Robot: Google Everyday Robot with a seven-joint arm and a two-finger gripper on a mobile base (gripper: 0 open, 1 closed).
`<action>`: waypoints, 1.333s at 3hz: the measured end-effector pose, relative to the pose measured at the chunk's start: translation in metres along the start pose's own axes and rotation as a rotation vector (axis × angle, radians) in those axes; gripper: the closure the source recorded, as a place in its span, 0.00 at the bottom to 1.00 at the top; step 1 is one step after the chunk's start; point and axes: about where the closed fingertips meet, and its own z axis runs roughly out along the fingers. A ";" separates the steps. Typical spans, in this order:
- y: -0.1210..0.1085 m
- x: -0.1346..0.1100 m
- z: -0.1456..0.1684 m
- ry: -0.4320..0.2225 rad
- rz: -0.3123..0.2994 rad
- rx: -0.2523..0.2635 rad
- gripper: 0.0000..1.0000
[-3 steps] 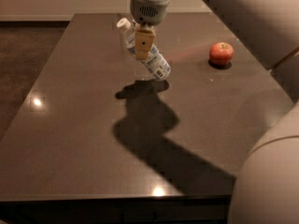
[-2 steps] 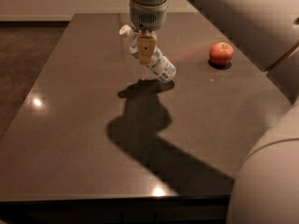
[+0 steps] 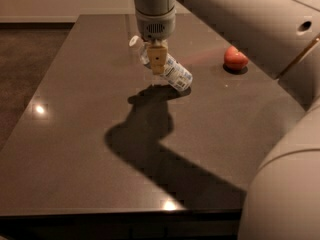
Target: Knock blue plastic bottle over
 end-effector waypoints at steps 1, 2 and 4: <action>0.003 0.002 0.008 0.042 -0.010 0.000 1.00; 0.010 0.004 0.016 0.083 -0.030 -0.010 0.67; 0.028 0.005 0.023 0.101 -0.063 -0.034 0.20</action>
Offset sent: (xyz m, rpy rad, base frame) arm -0.0096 -0.0094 -0.0216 -0.1257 0.0380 -0.0123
